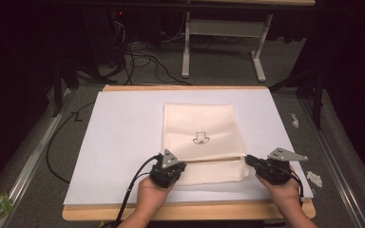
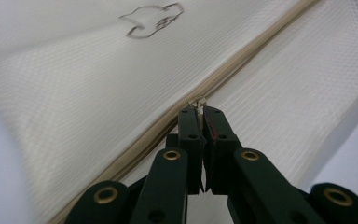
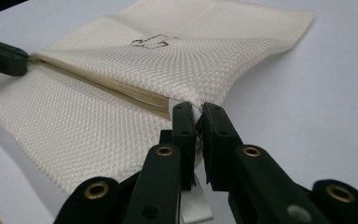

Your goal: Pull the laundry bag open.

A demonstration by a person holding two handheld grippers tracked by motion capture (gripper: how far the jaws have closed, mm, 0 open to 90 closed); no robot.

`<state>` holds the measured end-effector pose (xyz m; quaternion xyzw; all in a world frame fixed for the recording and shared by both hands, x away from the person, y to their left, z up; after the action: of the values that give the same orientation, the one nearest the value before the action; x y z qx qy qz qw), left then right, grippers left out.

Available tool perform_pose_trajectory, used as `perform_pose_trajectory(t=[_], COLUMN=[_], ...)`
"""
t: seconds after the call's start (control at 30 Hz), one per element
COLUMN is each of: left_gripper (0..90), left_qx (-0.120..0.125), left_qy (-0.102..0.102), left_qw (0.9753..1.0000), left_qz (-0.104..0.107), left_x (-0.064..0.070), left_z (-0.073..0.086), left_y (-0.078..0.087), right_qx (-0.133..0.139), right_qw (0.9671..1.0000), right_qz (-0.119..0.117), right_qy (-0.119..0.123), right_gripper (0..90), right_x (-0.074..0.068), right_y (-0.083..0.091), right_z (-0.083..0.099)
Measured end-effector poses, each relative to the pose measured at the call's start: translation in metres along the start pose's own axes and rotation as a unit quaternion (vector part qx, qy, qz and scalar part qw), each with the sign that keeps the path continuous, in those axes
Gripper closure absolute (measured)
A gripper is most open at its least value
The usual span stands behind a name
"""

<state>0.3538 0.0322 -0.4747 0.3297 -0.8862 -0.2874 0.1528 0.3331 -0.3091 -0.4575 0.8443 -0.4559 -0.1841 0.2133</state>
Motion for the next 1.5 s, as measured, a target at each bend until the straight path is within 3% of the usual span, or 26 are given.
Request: perform_pose_trajectory(t=[0.2, 0.43, 0.5, 0.57, 0.7, 0.97, 1.1, 1.23, 1.33, 1.37, 1.5], left_gripper=[87.4, 87.5, 87.5, 87.4, 87.1, 85.8, 75.0, 63.5, 51.5, 51.5, 41.0], left_qx=[0.0, 0.003, -0.001, -0.004, -0.022, -0.014, 0.007, 0.044, 0.084, 0.096, 0.12], left_qy=[0.017, 0.054, 0.053, 0.053, 0.026, 0.023, 0.036, 0.038, 0.04, 0.042, 0.041], left_qw=[0.9998, 0.9984, 0.9985, 0.9985, 0.9991, 0.9992, 0.9989, 0.9975, 0.994, 0.9924, 0.9871], left_qz=[-0.009, -0.015, -0.013, -0.012, -0.025, -0.028, -0.029, -0.04, -0.058, -0.065, -0.097], left_x=[-0.022, -0.045, -0.046, -0.046, -0.037, -0.041, -0.046, -0.054, -0.063, -0.066, -0.082], left_z=[0.016, 0.032, 0.033, 0.034, 0.036, 0.035, 0.032, 0.025, 0.022, 0.022, 0.022], left_y=[0.019, 0.03, 0.029, 0.028, 0.024, 0.024, 0.032, 0.045, 0.059, 0.063, 0.075], right_qx=[0.001, 0.001, 0.002, 0.001, -0.005, -0.021, -0.008, 0.014, 0.038, 0.038, 0.05], right_qw=[0.9999, 0.9995, 0.9994, 0.9996, 0.9993, 0.9993, 0.9997, 0.9996, 0.9988, 0.9988, 0.9972], right_qz=[0.006, 0.014, 0.008, 0.015, 0.023, 0.016, 0.01, 0.007, 0.014, 0.014, 0.047], right_qy=[-0.011, -0.028, -0.035, -0.025, -0.029, -0.025, -0.019, -0.021, -0.028, -0.028, -0.028], right_gripper=[85.5, 85.5, 85.6, 85.5, 84.7, 79.1, 67.8, 58.4, 49.8, 49.8, 37.5], right_x=[0.006, 0.016, 0.017, 0.015, 0.016, 0.015, 0.012, 0.012, 0.022, 0.022, 0.039], right_y=[0.003, 0.005, 0.007, 0.007, 0.005, 0.001, 0.003, 0.01, 0.018, 0.018, 0.027], right_z=[0.002, 0.004, 0.004, 0.003, 0.006, 0.013, 0.01, 0.004, 0.0, 0.0, -0.002])
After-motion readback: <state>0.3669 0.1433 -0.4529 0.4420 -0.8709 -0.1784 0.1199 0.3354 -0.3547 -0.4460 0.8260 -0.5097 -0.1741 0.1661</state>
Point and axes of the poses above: each handheld gripper's, and its own axes: y roughly backward along the jaws, z roughly out of its underside, x roughly to its right, the point moved 3 cm from there along -y, roughly forward along the jaws, and after that the axes turned 1 degree about -y, right-handed, at the moved point
